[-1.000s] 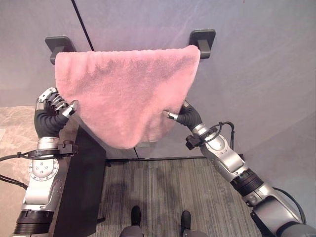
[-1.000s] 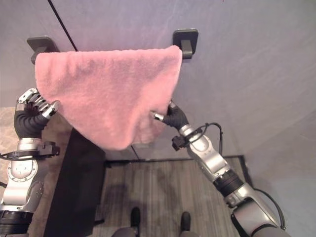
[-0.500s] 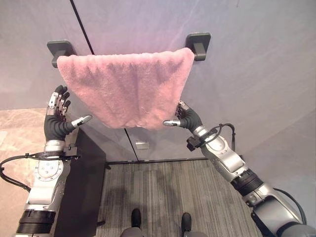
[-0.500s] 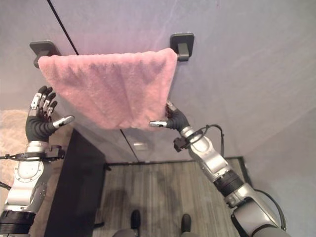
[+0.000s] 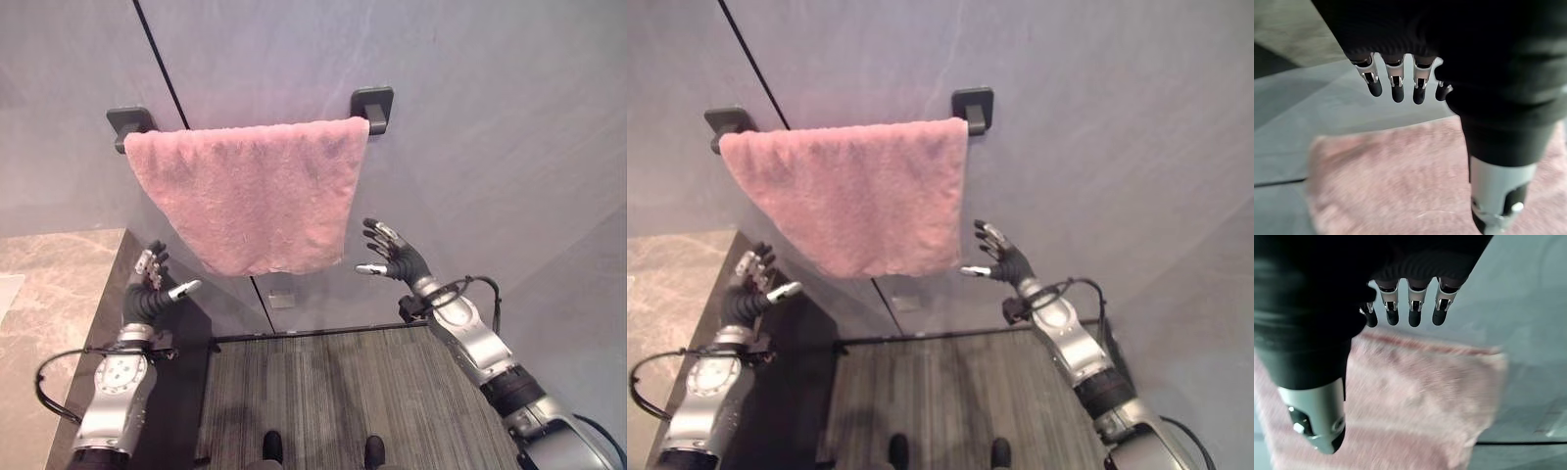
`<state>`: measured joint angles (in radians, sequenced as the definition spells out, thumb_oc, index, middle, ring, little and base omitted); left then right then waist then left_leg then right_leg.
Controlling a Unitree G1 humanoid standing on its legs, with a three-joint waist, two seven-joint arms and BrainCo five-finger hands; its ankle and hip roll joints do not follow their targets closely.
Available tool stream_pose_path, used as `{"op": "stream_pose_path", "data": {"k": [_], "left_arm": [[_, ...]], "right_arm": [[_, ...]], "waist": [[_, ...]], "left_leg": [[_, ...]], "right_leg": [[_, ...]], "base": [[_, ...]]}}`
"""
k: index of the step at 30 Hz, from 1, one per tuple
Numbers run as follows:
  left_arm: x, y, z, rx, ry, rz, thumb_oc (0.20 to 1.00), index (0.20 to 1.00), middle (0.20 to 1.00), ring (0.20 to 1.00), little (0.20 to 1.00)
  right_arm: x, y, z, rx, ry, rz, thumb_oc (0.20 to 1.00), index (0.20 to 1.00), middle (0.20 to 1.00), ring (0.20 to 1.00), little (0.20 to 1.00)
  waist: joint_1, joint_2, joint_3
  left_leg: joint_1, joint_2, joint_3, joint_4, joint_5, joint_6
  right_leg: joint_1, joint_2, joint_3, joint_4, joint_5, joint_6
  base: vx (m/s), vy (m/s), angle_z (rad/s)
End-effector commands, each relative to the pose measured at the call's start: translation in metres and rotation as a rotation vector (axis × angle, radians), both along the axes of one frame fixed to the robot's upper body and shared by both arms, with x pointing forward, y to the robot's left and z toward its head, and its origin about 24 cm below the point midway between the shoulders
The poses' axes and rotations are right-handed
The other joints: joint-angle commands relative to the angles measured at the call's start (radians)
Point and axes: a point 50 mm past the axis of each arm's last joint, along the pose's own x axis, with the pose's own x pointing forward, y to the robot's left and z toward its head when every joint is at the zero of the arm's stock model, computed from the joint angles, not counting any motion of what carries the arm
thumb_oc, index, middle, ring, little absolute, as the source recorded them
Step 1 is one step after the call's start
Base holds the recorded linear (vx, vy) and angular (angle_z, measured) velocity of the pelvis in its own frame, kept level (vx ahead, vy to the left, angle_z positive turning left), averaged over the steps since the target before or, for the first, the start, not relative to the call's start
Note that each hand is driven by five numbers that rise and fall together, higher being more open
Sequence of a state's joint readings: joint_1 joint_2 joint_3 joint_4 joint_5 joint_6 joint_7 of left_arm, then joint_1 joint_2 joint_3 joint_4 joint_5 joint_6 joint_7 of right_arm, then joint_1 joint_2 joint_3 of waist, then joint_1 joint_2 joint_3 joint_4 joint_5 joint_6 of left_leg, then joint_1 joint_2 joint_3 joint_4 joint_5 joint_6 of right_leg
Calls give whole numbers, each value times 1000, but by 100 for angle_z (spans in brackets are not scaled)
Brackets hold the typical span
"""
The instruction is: Put brush and paste in cup on sink, flatten towel.
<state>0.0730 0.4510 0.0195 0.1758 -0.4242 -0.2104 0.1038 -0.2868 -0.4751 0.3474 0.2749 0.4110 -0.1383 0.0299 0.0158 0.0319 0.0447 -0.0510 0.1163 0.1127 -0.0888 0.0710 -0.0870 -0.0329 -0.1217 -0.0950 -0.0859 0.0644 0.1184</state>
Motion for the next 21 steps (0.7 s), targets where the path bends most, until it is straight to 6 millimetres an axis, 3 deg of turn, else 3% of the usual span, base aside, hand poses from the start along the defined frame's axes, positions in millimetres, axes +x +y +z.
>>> {"op": "stream_pose_path", "data": {"k": [1,2,3,5,8,11,21], "left_arm": [[-9,-5,-24,-9,79,-39,1000,1000,1000,1000,1000],[-9,-5,-24,-9,80,-40,1000,1000,1000,1000,1000],[-18,-9,-42,-24,153,-52,1000,1000,1000,1000,1000],[-27,-10,-61,-20,243,-46,1000,1000,1000,1000,1000],[-33,-8,-77,141,341,-36,1000,1000,1000,1000,1000],[-46,-10,-99,118,441,-4,1000,1000,1000,1000,1000],[-76,-21,-143,102,676,19,1000,1000,1000,1000,1000]], "right_arm": [[-16,-19,-15,42,-7,-95,1000,1000,1000,1000,1000],[-17,-19,-15,42,-6,-95,1000,1000,1000,1000,1000],[-29,-35,-36,30,69,-171,1000,1000,1000,1000,1000],[-42,-45,-58,-22,152,-218,1000,1000,1000,1000,1000],[-66,-60,-96,-81,311,-299,1000,1000,1000,1000,1000],[-84,-70,-123,-83,437,-383,1000,1000,1000,1000,1000],[-99,-63,-143,-70,535,-403,1000,1000,1000,1000,1000]], "waist": [[-20,-39,-54],[-19,-39,-54],[-26,-37,-54],[-33,-35,-56],[-40,-35,-55],[-43,-35,-53],[-52,-35,-63]], "left_leg": [[-11,86,-5,1,34,-60],[-10,86,-5,1,34,-60],[-3,86,-8,1,32,-59],[3,86,-10,1,32,-59],[16,88,-13,1,30,-60],[29,88,-12,1,30,-57],[40,87,-10,1,28,-54]], "right_leg": [[18,-95,14,-1,9,57],[19,-95,14,-1,9,57],[28,-93,12,2,5,56],[35,-91,8,5,1,55],[47,-88,4,15,-10,54],[53,-87,4,35,-23,51],[65,-80,4,29,-25,49]], "base": [[8,-6,-6],[9,-10,-6],[-2,-11,-3],[0,0,0],[0,0,0],[0,0,0],[0,0,0]]}}
